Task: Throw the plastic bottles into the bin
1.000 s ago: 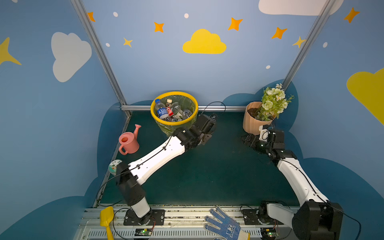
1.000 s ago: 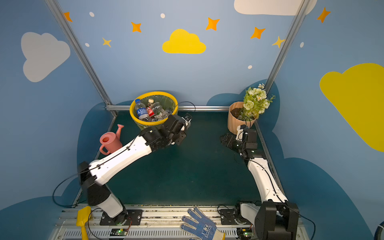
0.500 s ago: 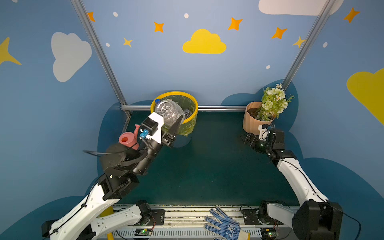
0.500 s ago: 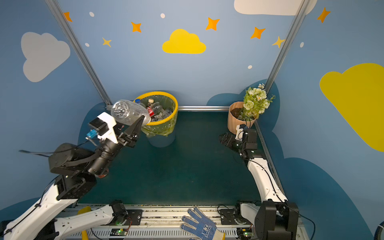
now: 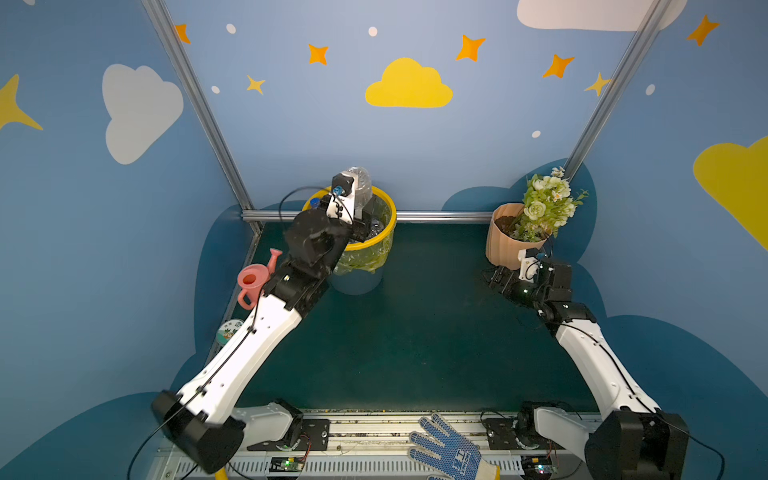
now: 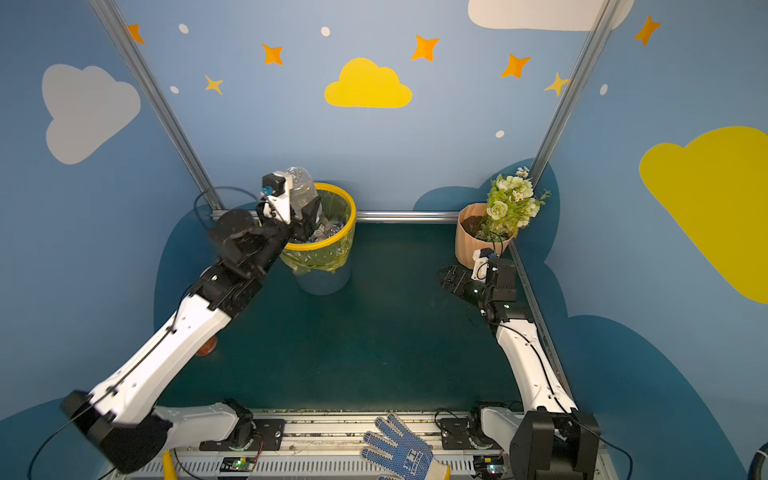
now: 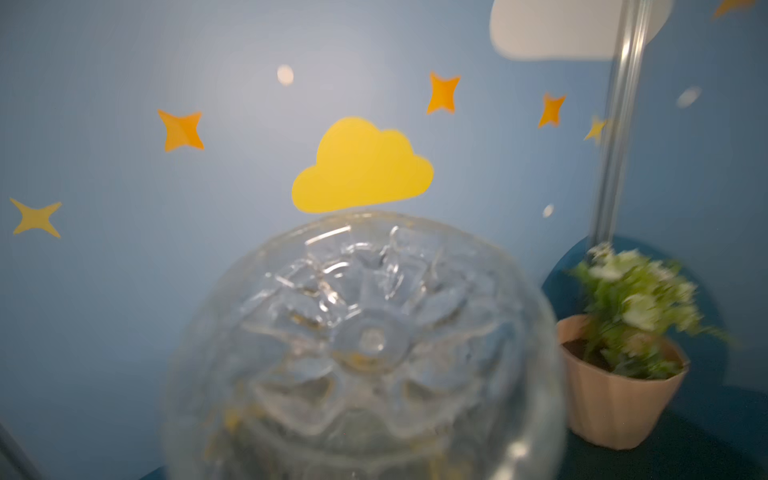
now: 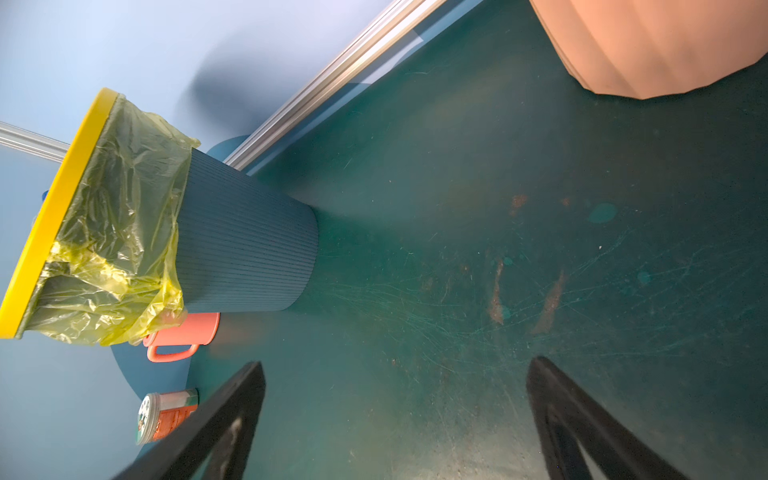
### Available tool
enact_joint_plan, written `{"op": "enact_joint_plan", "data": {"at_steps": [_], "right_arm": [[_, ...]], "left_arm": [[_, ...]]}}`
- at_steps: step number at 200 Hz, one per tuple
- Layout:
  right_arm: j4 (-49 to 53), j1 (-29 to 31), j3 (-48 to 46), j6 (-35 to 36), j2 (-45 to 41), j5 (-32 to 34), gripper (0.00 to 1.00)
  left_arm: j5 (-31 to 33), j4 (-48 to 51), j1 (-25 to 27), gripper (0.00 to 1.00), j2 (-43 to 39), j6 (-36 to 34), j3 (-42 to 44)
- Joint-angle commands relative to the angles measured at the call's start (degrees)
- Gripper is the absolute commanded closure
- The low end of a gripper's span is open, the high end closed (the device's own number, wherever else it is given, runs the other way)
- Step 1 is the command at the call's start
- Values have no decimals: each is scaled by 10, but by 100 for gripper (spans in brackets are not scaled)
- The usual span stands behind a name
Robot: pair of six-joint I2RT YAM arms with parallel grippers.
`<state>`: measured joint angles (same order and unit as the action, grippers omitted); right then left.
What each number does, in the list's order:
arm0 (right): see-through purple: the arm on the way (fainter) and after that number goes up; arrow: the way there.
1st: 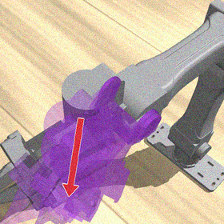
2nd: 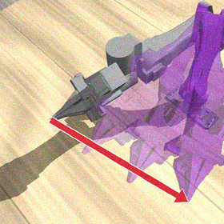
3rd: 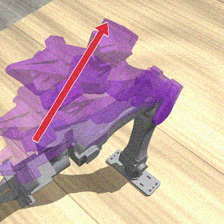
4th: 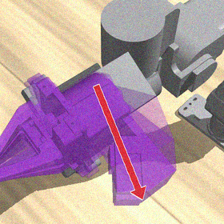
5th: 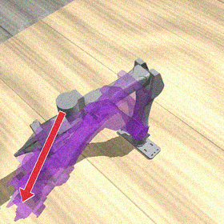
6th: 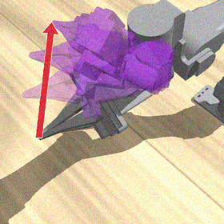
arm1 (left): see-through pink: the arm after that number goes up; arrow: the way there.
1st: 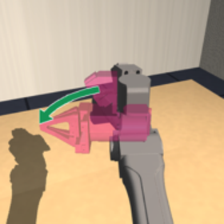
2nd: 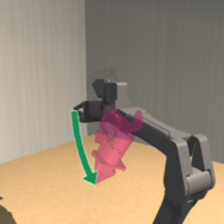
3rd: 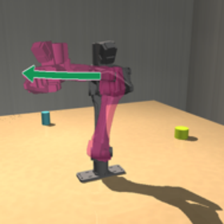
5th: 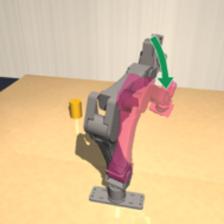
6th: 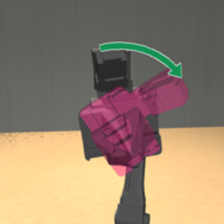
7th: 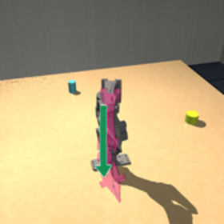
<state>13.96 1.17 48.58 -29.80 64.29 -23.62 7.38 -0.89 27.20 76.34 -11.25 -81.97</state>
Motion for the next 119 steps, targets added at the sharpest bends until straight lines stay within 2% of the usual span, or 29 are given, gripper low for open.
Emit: {"op": "enact_joint_plan", "data": {"at_steps": [1,8,12,30,37,73,119], "right_arm": [[-2,-3,-9,-4,-13,1,4],[0,-2,-9,-3,-13,1,4],[2,-3,-8,-1,-14,1,4],[4,-2,-9,1,-15,4,4],[4,-2,-10,0,-15,6,4],[-7,-2,-12,-2,-3,8,4],[-4,-2,-8,28,16,34,4]], "left_arm": [[-41,141,-40,18,66,130,-68],[-48,172,-48,3,80,146,-96],[-50,188,-51,0,84,152,-111],[-91,200,-47,0,67,133,-145],[-88,192,-39,0,48,129,-146],[-30,144,11,0,-56,84,-101],[69,156,-1,0,-149,111,42]]}}
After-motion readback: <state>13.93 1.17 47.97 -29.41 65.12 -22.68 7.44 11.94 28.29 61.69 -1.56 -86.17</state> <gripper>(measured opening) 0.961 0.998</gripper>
